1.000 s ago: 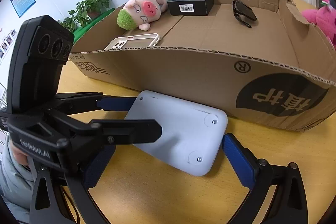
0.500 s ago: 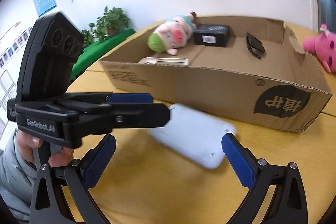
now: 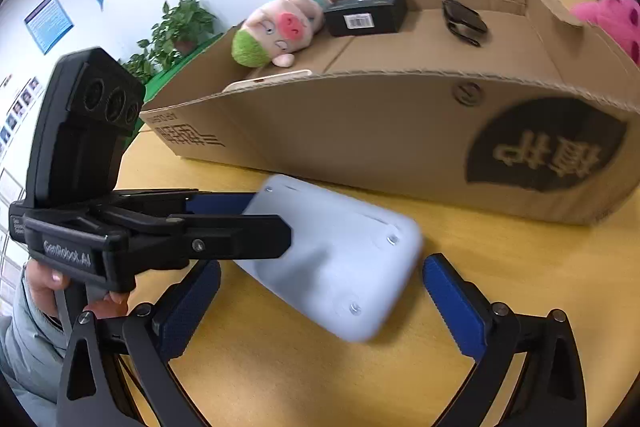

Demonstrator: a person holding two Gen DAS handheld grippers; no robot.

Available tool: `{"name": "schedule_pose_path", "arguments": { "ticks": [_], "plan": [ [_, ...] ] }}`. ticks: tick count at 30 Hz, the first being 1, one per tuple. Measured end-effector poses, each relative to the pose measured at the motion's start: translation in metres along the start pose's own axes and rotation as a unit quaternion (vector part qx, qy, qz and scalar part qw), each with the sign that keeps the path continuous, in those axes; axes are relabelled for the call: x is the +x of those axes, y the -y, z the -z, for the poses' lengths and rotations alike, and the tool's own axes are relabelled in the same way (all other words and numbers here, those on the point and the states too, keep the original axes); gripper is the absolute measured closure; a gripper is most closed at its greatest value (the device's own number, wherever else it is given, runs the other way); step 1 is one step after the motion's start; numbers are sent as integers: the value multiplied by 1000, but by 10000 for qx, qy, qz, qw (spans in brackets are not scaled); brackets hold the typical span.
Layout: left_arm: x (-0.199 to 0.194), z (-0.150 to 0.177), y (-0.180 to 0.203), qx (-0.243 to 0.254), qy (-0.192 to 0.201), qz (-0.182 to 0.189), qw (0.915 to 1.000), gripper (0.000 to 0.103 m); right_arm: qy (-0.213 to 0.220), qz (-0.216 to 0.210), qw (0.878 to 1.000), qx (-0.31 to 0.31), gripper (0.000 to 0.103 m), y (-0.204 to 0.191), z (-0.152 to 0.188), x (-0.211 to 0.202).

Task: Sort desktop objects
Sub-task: 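Grasp the white folding phone stand with the left tool, then lift the phone stand with the left tool and lower it into the box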

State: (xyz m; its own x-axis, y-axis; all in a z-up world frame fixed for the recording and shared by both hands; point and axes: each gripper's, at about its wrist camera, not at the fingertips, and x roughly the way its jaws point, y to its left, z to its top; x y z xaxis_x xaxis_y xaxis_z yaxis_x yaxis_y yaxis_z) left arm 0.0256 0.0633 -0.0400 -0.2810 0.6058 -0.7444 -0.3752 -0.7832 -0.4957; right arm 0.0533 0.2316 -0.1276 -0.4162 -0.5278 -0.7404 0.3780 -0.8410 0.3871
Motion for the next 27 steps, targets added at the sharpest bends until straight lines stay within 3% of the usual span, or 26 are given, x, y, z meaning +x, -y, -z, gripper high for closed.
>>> {"name": "schedule_pose_path", "arguments": {
  "ticks": [2, 5, 9, 11, 14, 17, 21, 23, 27],
  "plan": [
    [-4, 5, 2, 45, 44, -86, 9999, 37, 27, 75, 10000, -40, 0, -4, 0, 1],
    [-19, 9, 4, 73, 316, -175, 9993, 48, 204, 184, 9994, -213, 0, -13, 3, -4],
    [-41, 13, 9, 161, 734, -17, 9972, 57, 693, 163, 9964, -468, 1, -30, 4, -24],
    [-48, 17, 11, 195, 858, 78, 9961, 70, 946, 207, 9932, -644, 3, -39, 7, -35],
    [-49, 25, 16, 323, 808, 130, 9961, 72, 1150, -99, 9898, -835, 7, -52, 16, -43],
    [-42, 32, 14, 334, 664, -23, 9972, 72, 1005, 190, 9891, -1059, 7, -64, 27, -35],
    [-33, 34, 7, 213, 447, -162, 9986, 72, 974, 531, 9919, -623, 8, -44, 34, -33],
    [-25, 33, 8, 299, 255, -383, 9985, 70, 991, 834, 9910, -346, 14, -29, 34, -36],
    [-14, 36, 10, 447, 13, -510, 9977, 70, 704, 1209, 9902, -45, 44, -10, 35, -28]
  ]
}}
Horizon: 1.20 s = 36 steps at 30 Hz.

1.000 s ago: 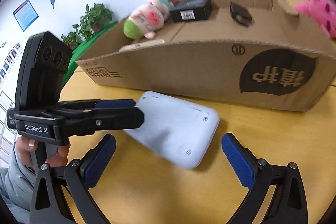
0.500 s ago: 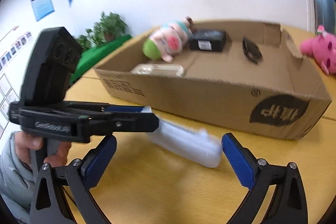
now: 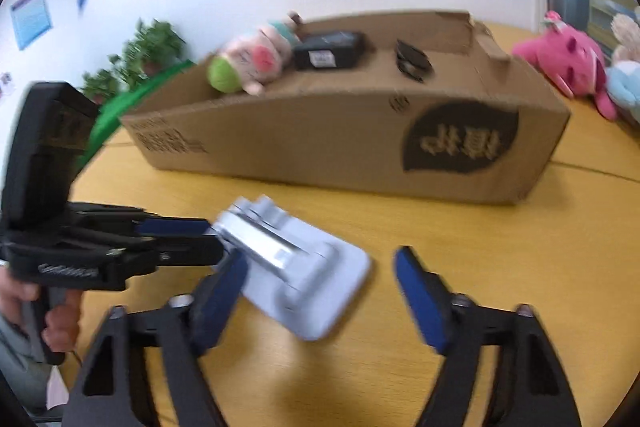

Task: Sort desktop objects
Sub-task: 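Lift the phone stand with the left tool and lower it into the box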

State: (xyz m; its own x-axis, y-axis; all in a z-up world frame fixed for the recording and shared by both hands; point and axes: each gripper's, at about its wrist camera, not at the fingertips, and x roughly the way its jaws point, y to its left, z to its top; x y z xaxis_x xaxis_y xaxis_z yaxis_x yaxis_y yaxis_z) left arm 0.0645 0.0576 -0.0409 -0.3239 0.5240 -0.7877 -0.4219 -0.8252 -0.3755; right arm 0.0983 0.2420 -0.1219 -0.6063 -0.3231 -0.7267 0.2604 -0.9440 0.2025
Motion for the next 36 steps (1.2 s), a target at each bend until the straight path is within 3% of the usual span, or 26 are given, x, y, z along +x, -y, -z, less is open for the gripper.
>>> {"name": "schedule_pose_path", "arguments": {
  "ticks": [3, 5, 11, 15, 23, 31, 36],
  "plan": [
    [0, 1, -2, -47, -28, 61, 10000, 71, -218, 5, 9998, -23, 51, -1, 5, 9],
    [0, 2, -4, -48, -41, 11, 10000, 75, -223, 92, 9997, -103, 51, -4, 7, 10],
    [-2, 4, -1, -11, -32, -113, 9999, 76, -242, -3, 9997, 65, 54, -2, 10, 10],
    [-8, 7, 1, -70, 42, -136, 9999, 76, -119, -206, 9992, 324, 63, 4, 14, 1],
    [-44, -9, 30, 252, 557, -334, 9976, 76, 302, -252, 9987, 327, 64, -2, 3, -29],
    [-84, -62, 54, 661, 1146, -377, 9905, 76, 1043, -92, 9944, 171, 64, -6, -52, -82],
    [-86, -101, 50, 706, 1252, -361, 9890, 75, 1331, 10, 9911, -10, 64, -3, -103, -94]
  ]
}}
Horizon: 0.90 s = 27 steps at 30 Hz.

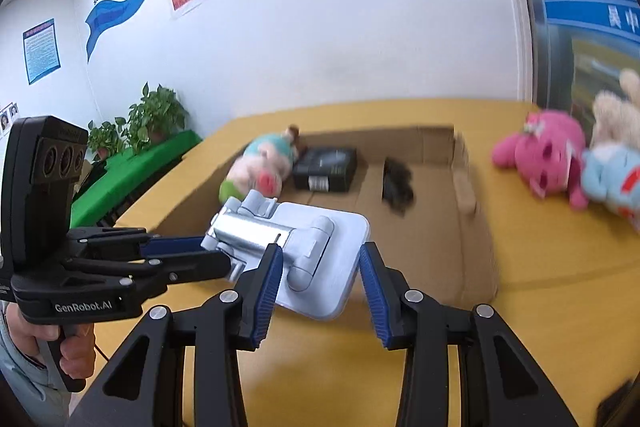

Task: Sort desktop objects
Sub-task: 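Lift the phone stand with the left tool and lower it into the box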

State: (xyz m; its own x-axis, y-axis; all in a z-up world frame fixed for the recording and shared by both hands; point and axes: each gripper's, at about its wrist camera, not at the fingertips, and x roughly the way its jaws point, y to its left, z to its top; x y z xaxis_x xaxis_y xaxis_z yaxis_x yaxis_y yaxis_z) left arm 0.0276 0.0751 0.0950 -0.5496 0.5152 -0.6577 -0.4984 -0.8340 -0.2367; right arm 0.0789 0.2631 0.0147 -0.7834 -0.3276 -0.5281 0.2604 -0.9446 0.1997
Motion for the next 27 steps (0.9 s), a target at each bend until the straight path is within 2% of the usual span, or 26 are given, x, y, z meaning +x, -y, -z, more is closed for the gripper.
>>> {"name": "schedule_pose_path", "arguments": {
  "ticks": [3, 8, 12, 20, 27],
  "plan": [
    [11, -16, -14, -44, -56, -49, 10000, 75, 20, -54, 10000, -14, 64, 4, -23, 13],
    [37, -37, -49, -322, -234, -132, 9991, 75, -94, -208, 9997, 36, 64, 11, -51, 58],
    [58, -50, -81, -593, -412, -229, 9971, 76, -408, -338, 9983, 227, 64, 20, -63, 107],
    [108, -48, -128, -1119, -1109, -271, 9871, 76, -1379, -601, 9859, 731, 63, 40, -73, 202],
    [142, -34, -146, -1432, -1859, -365, 9714, 76, -2576, -431, 9594, 1069, 61, 50, -57, 261]
  ]
}}
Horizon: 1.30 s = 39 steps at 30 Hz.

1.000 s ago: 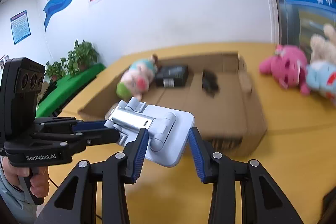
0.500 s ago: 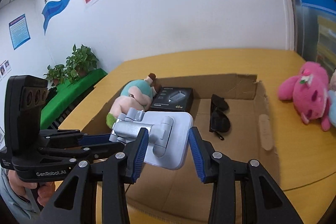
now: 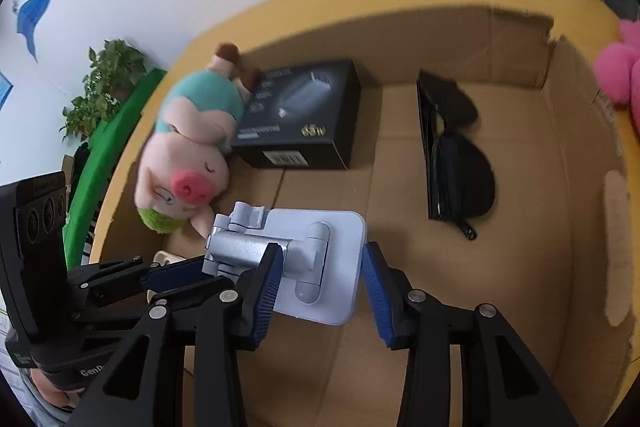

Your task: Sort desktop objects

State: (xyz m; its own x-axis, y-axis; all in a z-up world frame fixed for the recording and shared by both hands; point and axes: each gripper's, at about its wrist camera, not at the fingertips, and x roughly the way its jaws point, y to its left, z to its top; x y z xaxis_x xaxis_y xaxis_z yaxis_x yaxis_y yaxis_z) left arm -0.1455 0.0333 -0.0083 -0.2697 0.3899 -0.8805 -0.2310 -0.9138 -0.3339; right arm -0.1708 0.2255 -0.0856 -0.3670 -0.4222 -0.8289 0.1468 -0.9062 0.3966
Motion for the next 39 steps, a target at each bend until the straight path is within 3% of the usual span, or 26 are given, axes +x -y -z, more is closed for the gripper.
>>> {"name": "schedule_pose_path", "arguments": {
  "ticks": [5, 10, 11, 13, 15, 16, 17, 19, 21, 25, 29, 32, 36, 39],
  "plan": [
    [12, 0, 1, 16, -182, -135, 9997, 78, -630, 150, 9976, 233, 59, 8, -2, 25],
    [8, 2, -1, -48, -142, -93, 9998, 82, -531, 271, 9979, 242, 58, 6, 3, 20],
    [4, 2, 0, -58, -58, -73, 9999, 82, -428, 309, 9984, 218, 54, 5, 4, 15],
    [-13, 6, -3, -92, 224, -74, 9997, 81, -108, 327, 9992, 189, 32, 2, 7, 1],
    [-38, 15, -3, -84, 597, -34, 9982, 80, 275, 324, 9991, 86, 21, -2, 13, -19],
    [-55, 23, -1, -19, 879, -86, 9961, 74, 519, 399, 9978, -62, 15, -6, 20, -34],
    [-73, 34, 2, 90, 1175, -210, 9928, 68, 740, 494, 9958, -195, 12, -9, 27, -47],
    [-97, 52, 8, 270, 1681, -460, 9843, 37, 1283, 730, 9879, -479, 0, -17, 51, -78],
    [-116, 74, 12, 367, 2244, -680, 9714, 27, 1662, 924, 9798, -627, 0, -18, 73, -96],
    [-123, 105, 19, 485, 2884, -1220, 9485, 26, 2269, 1189, 9634, -787, 0, -19, 124, -110],
    [-104, 122, 13, 416, 2976, -1611, 9401, 26, 2475, 1247, 9586, -652, 0, -14, 152, -103],
    [-90, 133, 8, 428, 3188, -2100, 9233, 26, 2492, 1332, 9570, -655, 0, -11, 161, -92],
    [-74, 139, 2, 314, 3236, -2157, 9207, 26, 2668, 1556, 9472, -862, 0, -14, 173, -85],
    [-71, 146, 4, 345, 3401, -2240, 9127, 24, 2840, 1571, 9414, -915, 0, -14, 177, -84]
  ]
}}
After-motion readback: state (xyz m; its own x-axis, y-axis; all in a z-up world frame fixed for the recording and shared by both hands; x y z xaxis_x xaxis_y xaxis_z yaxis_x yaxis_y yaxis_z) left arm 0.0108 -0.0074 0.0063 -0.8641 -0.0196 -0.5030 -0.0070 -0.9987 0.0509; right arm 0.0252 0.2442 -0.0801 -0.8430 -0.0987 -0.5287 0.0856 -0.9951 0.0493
